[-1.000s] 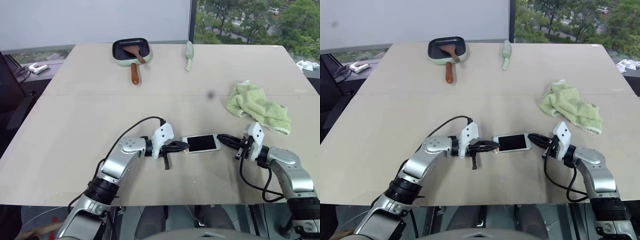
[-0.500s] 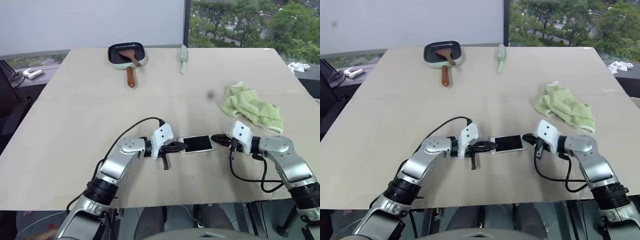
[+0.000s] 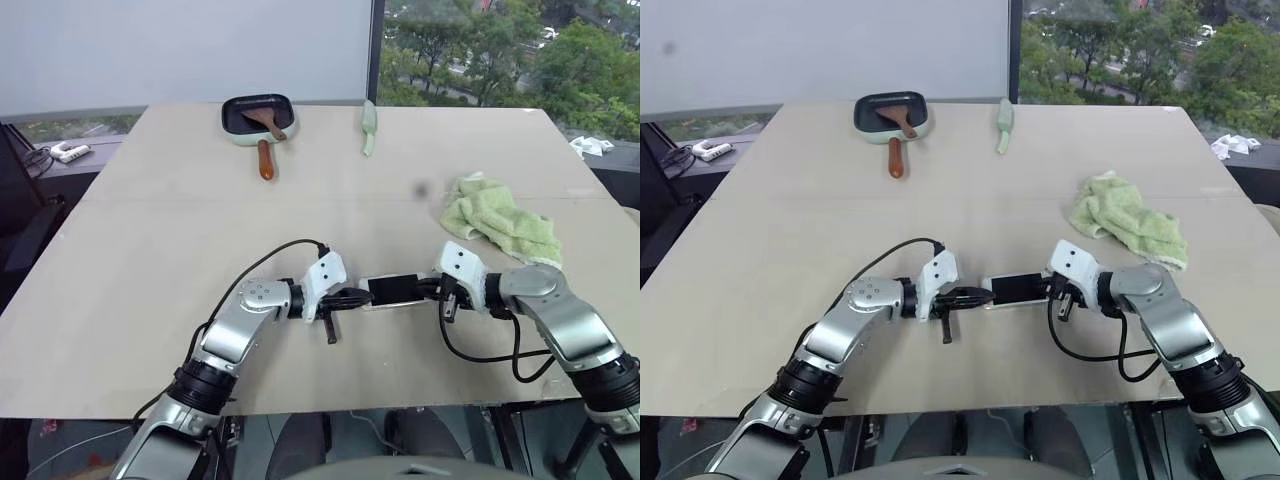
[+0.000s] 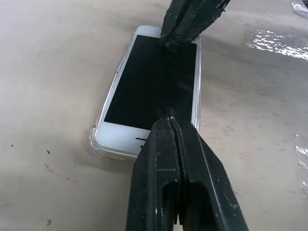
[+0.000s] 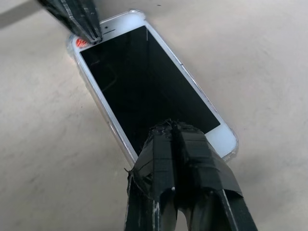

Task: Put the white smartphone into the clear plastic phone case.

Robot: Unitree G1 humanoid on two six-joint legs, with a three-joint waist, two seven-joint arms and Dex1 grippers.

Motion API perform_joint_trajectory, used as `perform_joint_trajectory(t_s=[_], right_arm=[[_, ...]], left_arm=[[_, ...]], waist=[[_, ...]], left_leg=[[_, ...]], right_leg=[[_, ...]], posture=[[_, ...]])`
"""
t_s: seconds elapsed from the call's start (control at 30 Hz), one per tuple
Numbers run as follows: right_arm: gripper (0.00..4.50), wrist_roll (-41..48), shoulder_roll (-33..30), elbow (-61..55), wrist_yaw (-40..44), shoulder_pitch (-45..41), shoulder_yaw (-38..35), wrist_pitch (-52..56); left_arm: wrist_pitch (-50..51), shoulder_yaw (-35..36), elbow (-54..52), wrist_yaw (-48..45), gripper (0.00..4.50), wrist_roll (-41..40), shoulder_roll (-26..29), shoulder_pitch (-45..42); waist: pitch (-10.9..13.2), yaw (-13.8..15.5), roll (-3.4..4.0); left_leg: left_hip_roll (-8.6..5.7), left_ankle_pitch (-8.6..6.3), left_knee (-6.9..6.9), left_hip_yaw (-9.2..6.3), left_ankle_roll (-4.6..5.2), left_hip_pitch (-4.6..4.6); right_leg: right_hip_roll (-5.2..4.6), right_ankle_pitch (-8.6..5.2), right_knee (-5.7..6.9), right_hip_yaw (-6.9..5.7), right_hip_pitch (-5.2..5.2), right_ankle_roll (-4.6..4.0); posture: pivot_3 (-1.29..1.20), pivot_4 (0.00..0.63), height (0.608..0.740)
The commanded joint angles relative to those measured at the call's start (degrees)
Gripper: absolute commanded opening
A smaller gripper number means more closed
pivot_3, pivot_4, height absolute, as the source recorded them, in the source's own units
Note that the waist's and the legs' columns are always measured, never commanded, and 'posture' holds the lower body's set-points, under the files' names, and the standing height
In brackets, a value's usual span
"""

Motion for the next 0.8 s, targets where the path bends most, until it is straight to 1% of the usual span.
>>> perform_joint_trajectory(t_s=[0.03,0.1,0.17,0.33,0.4,0.57,0.8], right_arm=[[0.11,2.60,1.46,7.09,0.67,3.97,0.51,1.98],[0.11,5.85,3.39,7.56,1.02,3.60,-3.25,-1.20],[0.11,7.77,4.57,8.39,2.00,3.94,-5.61,-5.12],[0.11,8.24,4.46,12.10,4.10,5.63,-6.82,-14.08],[0.11,8.20,4.65,13.77,3.48,5.84,-7.28,-15.53],[0.11,11.94,7.09,15.76,1.97,5.37,-11.40,-17.46],[0.11,13.18,6.14,16.69,2.21,6.10,-12.82,-19.02]], left_arm=[[-0.22,0.49,-1.31,-0.03,0.00,-0.21,0.10,-0.15],[-0.34,0.60,-1.15,-0.06,0.00,-0.21,0.22,-0.17],[-0.47,0.57,-1.01,-0.06,0.00,-0.19,0.27,-0.18],[-0.62,0.38,-0.85,-0.03,0.00,-0.21,0.02,-0.32],[-0.67,0.39,-0.78,-0.05,0.00,-0.21,-0.04,-0.37],[-0.69,0.42,-0.71,-0.13,0.00,-0.20,0.00,-0.18],[-0.73,0.41,-0.61,-0.18,0.00,-0.19,0.04,-0.17]], waist=[[-0.01,0.00,-0.02],[0.07,0.00,0.04],[0.30,-0.04,0.32],[0.54,-0.04,0.56],[0.58,-0.04,0.58],[0.68,-0.04,0.59],[0.95,0.07,0.79]], left_leg=[[0.00,0.00,-0.01,-0.01,0.00,-0.01],[0.00,0.00,-0.03,-0.01,0.00,-0.02],[0.00,0.00,-0.08,0.02,0.00,-0.10],[-0.04,0.00,-0.31,0.03,0.00,-0.20],[-0.04,0.00,-0.33,0.03,0.00,-0.23],[-0.03,0.00,-0.32,0.05,0.00,-0.24],[-0.04,0.00,-0.33,0.01,0.01,-0.42]], right_leg=[[-0.01,0.00,-0.02,-0.01,0.00,0.00],[-0.02,0.02,-0.03,-0.02,-0.01,-0.04],[-0.01,0.12,-0.03,0.01,-0.05,-0.19],[0.08,0.13,-0.20,0.01,-0.16,-0.19],[0.09,0.13,-0.25,0.00,-0.16,-0.18],[0.07,0.12,-0.30,0.03,-0.15,-0.18],[0.05,0.14,-0.47,-0.02,-0.20,-0.18]], posture=[[0.00,0.150,0.740],[0.00,0.150,0.740],[0.00,0.150,0.740],[0.00,0.150,0.740],[0.00,0.150,0.740],[0.00,0.150,0.740],[0.00,0.150,0.740]])
